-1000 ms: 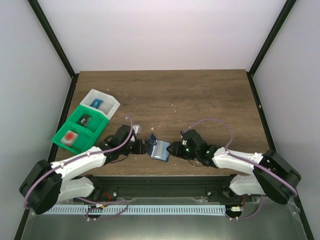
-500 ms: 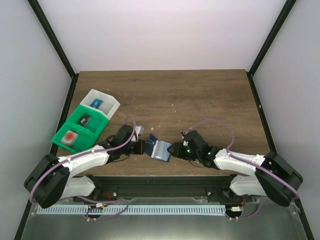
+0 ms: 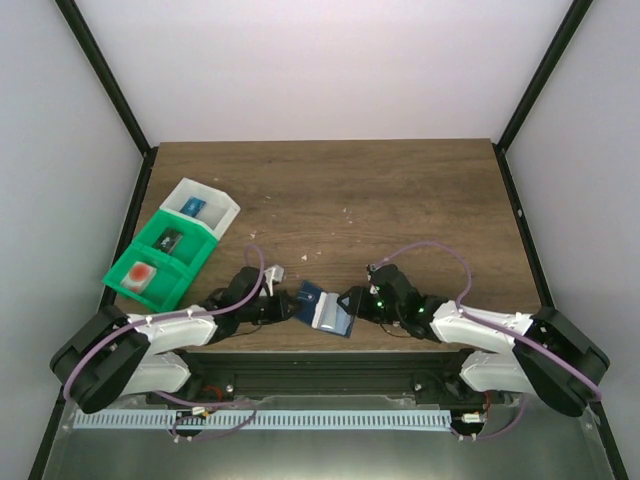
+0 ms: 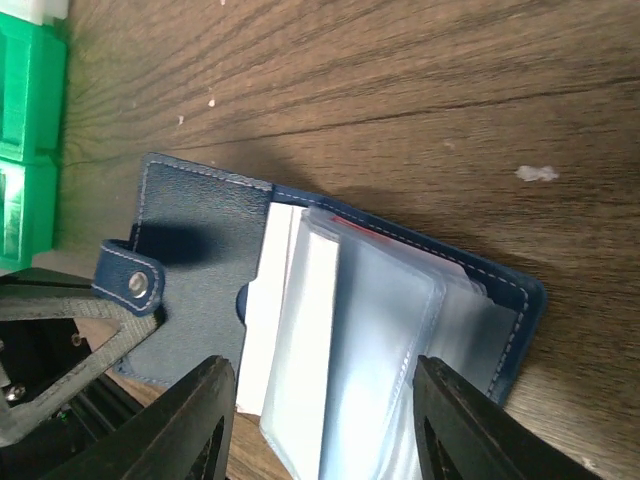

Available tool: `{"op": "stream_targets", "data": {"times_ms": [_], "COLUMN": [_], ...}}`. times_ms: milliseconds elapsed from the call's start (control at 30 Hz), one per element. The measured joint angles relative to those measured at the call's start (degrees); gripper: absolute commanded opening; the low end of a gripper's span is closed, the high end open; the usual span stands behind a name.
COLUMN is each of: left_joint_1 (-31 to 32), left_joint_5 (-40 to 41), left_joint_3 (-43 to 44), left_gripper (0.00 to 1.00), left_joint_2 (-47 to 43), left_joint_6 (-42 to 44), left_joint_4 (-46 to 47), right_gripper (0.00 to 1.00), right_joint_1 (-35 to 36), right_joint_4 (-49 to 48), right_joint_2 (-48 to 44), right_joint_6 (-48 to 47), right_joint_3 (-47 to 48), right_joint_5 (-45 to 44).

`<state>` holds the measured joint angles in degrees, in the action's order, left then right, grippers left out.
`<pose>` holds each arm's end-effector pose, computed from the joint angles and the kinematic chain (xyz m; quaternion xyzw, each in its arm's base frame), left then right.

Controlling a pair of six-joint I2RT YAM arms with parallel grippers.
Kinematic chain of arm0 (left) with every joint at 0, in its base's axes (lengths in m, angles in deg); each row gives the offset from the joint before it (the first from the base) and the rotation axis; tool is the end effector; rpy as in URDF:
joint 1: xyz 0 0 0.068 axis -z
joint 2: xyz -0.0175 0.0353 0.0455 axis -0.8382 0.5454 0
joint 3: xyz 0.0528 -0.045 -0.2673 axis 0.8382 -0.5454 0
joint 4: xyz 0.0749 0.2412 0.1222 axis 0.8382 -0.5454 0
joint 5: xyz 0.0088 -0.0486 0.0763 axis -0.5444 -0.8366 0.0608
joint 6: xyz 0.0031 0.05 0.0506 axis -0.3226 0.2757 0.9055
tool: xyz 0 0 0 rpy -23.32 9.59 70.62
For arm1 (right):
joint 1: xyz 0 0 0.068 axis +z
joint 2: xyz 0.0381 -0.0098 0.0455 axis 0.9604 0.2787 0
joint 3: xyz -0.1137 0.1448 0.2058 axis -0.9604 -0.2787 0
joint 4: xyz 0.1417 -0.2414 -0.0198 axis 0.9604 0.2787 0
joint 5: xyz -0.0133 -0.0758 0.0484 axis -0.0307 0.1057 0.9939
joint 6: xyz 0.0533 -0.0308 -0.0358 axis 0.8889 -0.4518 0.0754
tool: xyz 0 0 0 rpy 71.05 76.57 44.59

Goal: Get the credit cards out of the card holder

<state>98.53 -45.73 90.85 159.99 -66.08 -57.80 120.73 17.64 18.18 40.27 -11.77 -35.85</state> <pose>0.1625 -0.1720 0.1007 0.0007 0.8961 -0.4118 0.1655 0.1602 0.1872 0.1229 0.0457 0.9066 0.3775 0.1833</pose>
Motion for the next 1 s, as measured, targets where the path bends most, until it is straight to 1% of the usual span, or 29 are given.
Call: {"op": "stream_targets", "data": {"times_ms": [233,533,733,867,1000], "left_joint_1": [0.74,1.73,1.97,1.97,2.36], "left_joint_5": [1.44,2.67,4.48,5.62,6.05], "left_joint_3": [-0.42,-0.44,-0.94,-1.2,-1.22], "left_gripper": [0.0,0.0,0.0,0.0,0.0], "left_joint_2": [1.07,2.34,2.27,2.29,2.62], "left_joint_6": [-3.72,-4.76,-5.4,-5.62,-5.84], "left_joint_4": [3.34,5.16,5.4,5.42,6.01], "right_gripper": [0.51,0.53,0.5,0.48,0.47], "right_joint_1": [0.0,0.0,0.0,0.0,0.0], "right_joint_4": [-0.13,-1.29,-4.28,-4.59,-4.48], "right_joint_2": [0.85,3.34,6.23,8.24,8.39], "right_joint_6": [2.19,4.87,4.96,4.0,3.26], "right_joint_3": [-0.22,-0.22,0.33,2.1,2.67], "right_joint_5": [-0.61,-0.63,-0.61,-0.46,-0.42]}}
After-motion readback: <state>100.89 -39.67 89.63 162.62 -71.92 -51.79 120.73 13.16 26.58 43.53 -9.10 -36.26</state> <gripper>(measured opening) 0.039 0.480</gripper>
